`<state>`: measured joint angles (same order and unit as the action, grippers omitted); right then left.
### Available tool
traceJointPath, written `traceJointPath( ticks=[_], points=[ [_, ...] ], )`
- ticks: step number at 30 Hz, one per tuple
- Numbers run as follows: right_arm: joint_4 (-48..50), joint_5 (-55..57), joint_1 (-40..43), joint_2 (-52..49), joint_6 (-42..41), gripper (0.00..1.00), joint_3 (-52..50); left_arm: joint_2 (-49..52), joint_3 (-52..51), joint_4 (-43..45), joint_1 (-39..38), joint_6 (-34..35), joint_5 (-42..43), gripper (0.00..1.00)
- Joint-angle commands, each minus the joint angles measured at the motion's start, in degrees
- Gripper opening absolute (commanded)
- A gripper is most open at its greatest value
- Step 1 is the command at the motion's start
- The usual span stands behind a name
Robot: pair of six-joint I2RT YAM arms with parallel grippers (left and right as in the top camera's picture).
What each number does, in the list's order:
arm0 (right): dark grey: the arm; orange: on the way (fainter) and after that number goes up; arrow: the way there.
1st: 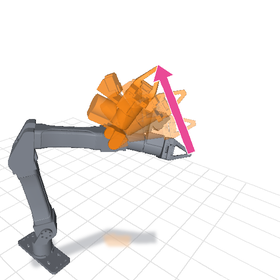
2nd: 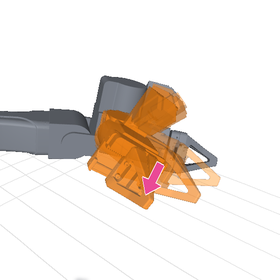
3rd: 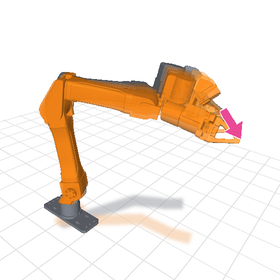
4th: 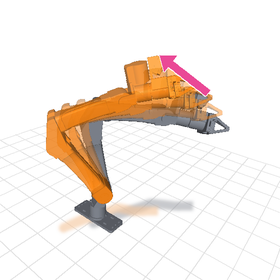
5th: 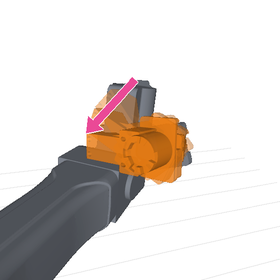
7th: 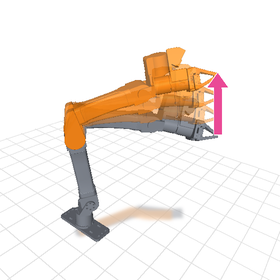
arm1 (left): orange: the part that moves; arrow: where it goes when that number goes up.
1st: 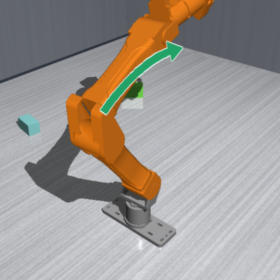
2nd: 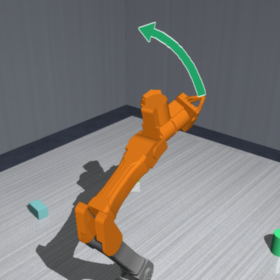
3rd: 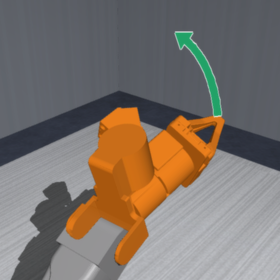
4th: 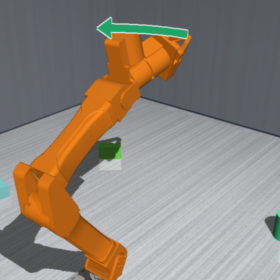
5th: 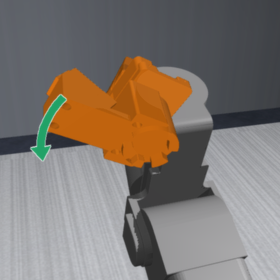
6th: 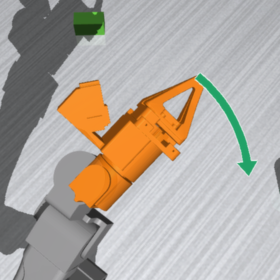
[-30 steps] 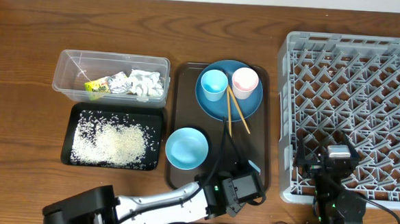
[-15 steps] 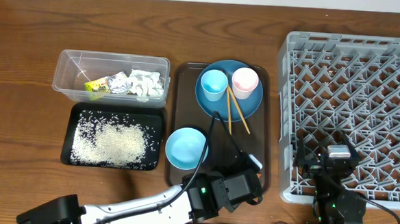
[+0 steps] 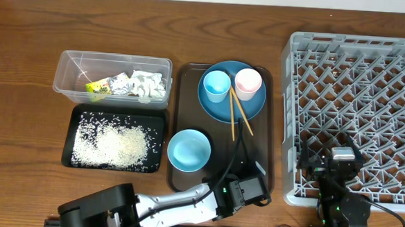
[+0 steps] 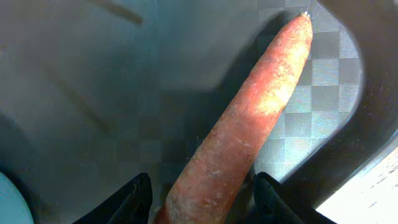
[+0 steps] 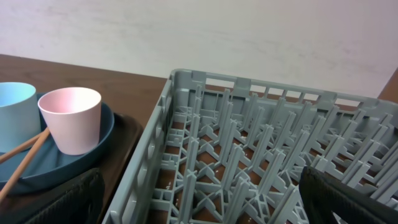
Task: Sort waste into correct bins and load items into the dishwasher rack
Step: 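Move the left gripper to the carrot and grasp it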
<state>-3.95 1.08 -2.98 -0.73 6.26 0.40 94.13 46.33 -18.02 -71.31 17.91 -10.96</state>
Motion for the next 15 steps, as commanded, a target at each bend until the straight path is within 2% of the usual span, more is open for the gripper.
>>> traceJointPath(
  ticks=[1, 6, 11, 15],
  points=[
    [-0.15, 0.37, -0.09, 0.07, -0.42, 0.99, -0.11, 0.17, 0.68, 0.20, 0.02, -0.94, -1.55, 0.54],
    [-0.15, 0.37, -0.09, 0.09, -0.42, 0.99, -0.11, 0.17, 0.68, 0.15, 0.02, -0.72, -1.49, 0.39],
    [-0.15, 0.37, -0.09, 0.07, -0.42, 0.99, -0.11, 0.17, 0.68, 0.20, 0.02, 0.15, 1.55, 0.38],
    [-0.15, 0.37, -0.09, 0.07, -0.39, 0.99, -0.11, 0.09, 0.70, 0.20, 0.02, 0.15, 2.82, 0.34]
  ],
)
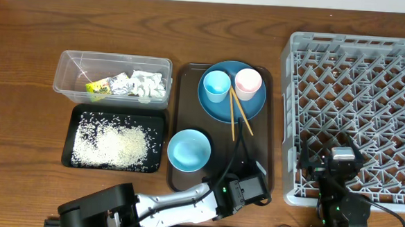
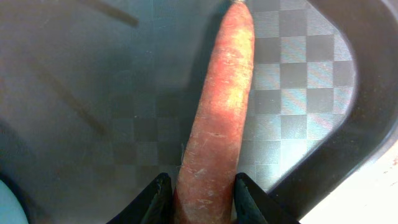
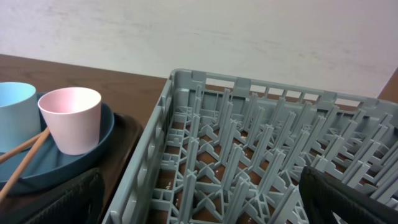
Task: Sort waste into correct bins and load items into the dishwasher rack
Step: 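Move the left gripper to the carrot and grasp it, then carry the carrot left and drop it onto the black tray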
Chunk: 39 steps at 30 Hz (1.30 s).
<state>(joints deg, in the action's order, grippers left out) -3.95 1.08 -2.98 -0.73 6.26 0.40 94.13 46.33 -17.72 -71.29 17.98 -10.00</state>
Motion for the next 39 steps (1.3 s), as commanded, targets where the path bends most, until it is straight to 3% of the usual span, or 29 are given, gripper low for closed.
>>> traceJointPath(
  ticks=[1, 7, 23, 32, 39],
  points=[
    [-0.13, 0.37, -0.09, 0.09, -0.42, 0.99, -0.11, -0.13, 0.70, -0.15, 0.00, 0.07, 1.86, 0.32],
    [-0.13, 0.37, -0.09, 0.07, -0.39, 0.99, -0.11, -5.14, 0.74, -0.17, 0.00, 0.11, 1.86, 0.25],
    [-0.15, 0.37, -0.09, 0.07, -0.42, 0.99, -0.09, -27.23, 0.74, -6.69, 2.25, 2.08, 0.87, 0.25],
    [-0.15, 0.37, -0.09, 0.07, -0.42, 0.99, -0.09, -38.80, 0.74, -15.91, 14.78, 14.16, -10.21, 0.25],
    [-0.15, 0.37, -0.09, 0.07, -0.42, 0.99, -0.11, -41.66, 0.72, -28.28, 31.36, 24.52, -13.07, 0.25]
  ],
)
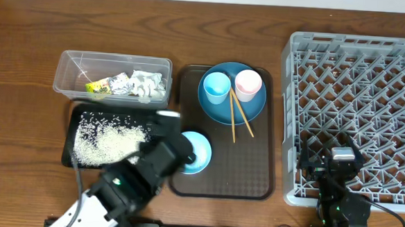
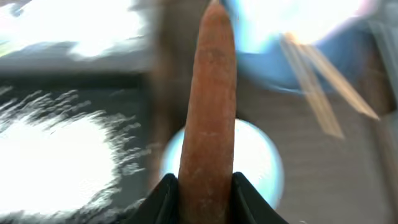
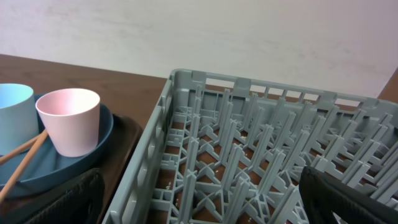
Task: Sort waste into correct bins and load items into the dishwasher rack
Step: 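Carry the carrot left and drop it onto the black tray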
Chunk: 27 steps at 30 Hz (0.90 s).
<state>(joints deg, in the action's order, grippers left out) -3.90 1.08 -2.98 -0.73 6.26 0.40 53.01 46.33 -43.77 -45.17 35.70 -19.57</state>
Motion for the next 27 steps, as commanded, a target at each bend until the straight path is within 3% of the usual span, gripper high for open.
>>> traceJointPath(
  ticks=[1, 8, 14, 27],
  points=[
    [-0.20, 0.37, -0.09, 0.07, -0.42, 0.99, -0.11, -0.50, 0.68, -3.56, 7.65, 7.85, -3.52, 0.25],
    [-0.20, 0.37, -0.09, 0.07, -0.42, 0.99, -0.11, 0.85, -1.33, -5.90, 22.05, 11.54, -3.43, 0.24],
    [-0.20, 0.37, -0.09, 0.07, -0.42, 0.99, -0.11, 3.58, -4.76, -5.01, 30.08, 16.06, -3.15, 0.21],
    [-0.20, 0.37, -0.09, 0.07, -0.39, 0.99, -0.11, 12.72, -8.61, 4.96, 33.42, 18.53, 4.15, 0.21]
  ],
)
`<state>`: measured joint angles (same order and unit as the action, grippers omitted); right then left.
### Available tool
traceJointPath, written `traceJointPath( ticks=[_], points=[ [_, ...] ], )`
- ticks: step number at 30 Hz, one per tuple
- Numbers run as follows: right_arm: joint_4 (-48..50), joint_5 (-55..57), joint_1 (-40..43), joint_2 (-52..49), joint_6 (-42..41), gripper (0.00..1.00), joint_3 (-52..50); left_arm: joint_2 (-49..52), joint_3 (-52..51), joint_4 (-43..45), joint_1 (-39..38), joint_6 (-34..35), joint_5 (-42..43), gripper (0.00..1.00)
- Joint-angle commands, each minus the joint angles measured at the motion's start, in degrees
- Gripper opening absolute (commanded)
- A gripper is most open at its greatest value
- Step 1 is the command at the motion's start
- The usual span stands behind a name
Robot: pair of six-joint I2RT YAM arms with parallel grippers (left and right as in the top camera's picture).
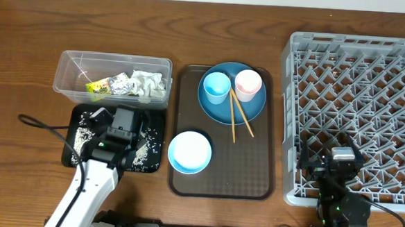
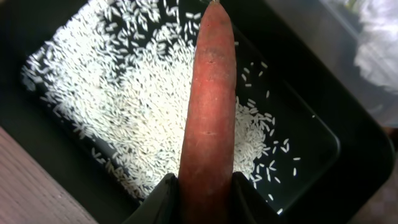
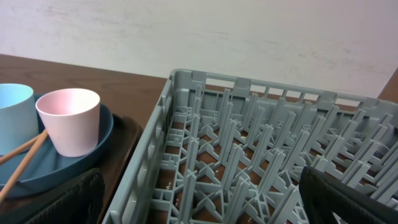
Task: Sort waste into correct bins and load items into the dishwasher rack
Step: 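Carry the carrot left and drop it onto the black tray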
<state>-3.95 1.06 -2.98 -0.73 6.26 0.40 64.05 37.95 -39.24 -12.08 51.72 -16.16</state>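
An orange carrot point(image 2: 208, 106) is clamped in my left gripper point(image 2: 200, 190), which is shut on its thick end. It hangs over the black tray point(image 2: 348, 162) of white rice point(image 2: 124, 106), tip pointing away. Seen from overhead, that gripper point(image 1: 122, 127) covers the rice tray point(image 1: 68, 152) and hides the carrot. My right gripper point(image 3: 199, 205) stands open over the front left corner of the grey dishwasher rack point(image 3: 249, 143), nothing between its fingers.
A clear bin point(image 1: 69, 68) with wrappers and crumpled paper sits behind the rice tray. The brown tray point(image 1: 255, 165) carries a blue bowl point(image 1: 189, 152) and a blue plate point(image 1: 220, 109) with a blue cup point(image 1: 216, 85), pink cup point(image 1: 248, 81) and chopsticks point(image 1: 240, 117).
My left gripper, still shut on the carrot, has moved left from above the blue bowl to above the rice tray. The right arm has not moved.
My left gripper stood open around the carrot lying in the brown tray's front right corner. Then it was shut on the carrot there. Later it held the carrot up over the blue bowl, and now over the rice tray. The right gripper stayed open at the rack.
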Motion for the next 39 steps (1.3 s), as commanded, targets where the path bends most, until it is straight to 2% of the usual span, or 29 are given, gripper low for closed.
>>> traceJointPath(
  ticks=[1, 6, 13, 21, 25, 33, 39],
  points=[
    [-0.15, 0.39, -0.09, 0.07, -0.42, 0.99, -0.11, 2.60, -0.24, 0.81, 0.33, 3.21, 0.76, 0.21],
    [-0.15, 0.39, -0.09, 0.07, -0.42, 0.99, -0.09, 7.74, -0.24, 3.04, 0.33, 6.69, 0.76, 0.22],
    [-0.15, 0.39, -0.09, 0.07, -0.42, 0.99, -0.09, 12.09, -0.24, 7.04, 0.33, 7.32, 2.29, 0.23],
    [-0.15, 0.39, -0.09, 0.07, -0.42, 0.99, -0.11, 13.33, -0.24, 8.09, 0.33, 7.30, 2.25, 0.24],
    [-0.15, 0.39, -0.09, 0.07, -0.42, 0.99, -0.11, 13.31, -0.24, 8.09, 0.33, 7.23, 2.27, 0.28],
    [-0.15, 0.39, -0.09, 0.07, -0.42, 0.99, -0.09, 10.69, 1.11, 8.09, 0.33, -0.79, 2.25, 0.42],
    [-0.15, 0.39, -0.09, 0.07, -0.42, 0.99, -0.11, 3.65, 2.08, 7.28, 0.33, -3.96, 2.80, 0.44]
  ],
)
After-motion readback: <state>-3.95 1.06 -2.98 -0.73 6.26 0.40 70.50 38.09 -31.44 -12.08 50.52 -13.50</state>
